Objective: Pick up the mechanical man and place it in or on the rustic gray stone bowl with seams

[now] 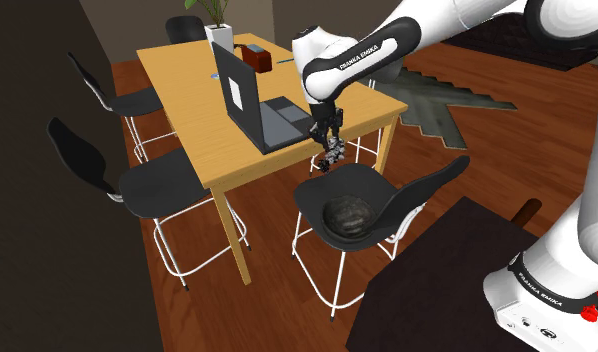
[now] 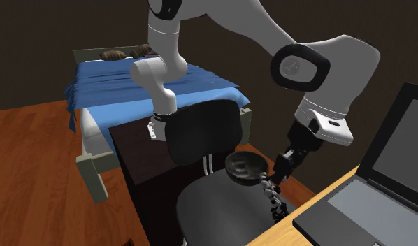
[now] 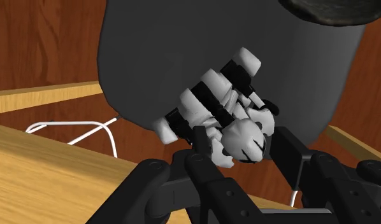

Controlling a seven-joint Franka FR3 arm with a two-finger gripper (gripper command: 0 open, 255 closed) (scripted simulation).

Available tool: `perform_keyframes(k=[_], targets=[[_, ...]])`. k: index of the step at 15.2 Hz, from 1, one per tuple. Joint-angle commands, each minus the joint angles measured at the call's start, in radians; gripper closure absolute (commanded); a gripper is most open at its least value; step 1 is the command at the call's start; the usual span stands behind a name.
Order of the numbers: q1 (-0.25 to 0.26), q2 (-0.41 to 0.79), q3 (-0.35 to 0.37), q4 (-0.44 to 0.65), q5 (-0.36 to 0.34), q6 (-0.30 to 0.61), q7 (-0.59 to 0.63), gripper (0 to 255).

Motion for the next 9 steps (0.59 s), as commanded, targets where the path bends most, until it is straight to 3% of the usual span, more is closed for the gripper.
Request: perform_keyframes(k=[1,9], targets=[[-0.001,-0.012,0.001,0.013,0.004,-0.023,-0.008,255],[-0.002,-0.055,0.006,0.06,0.018,-0.11,-0.03,255]])
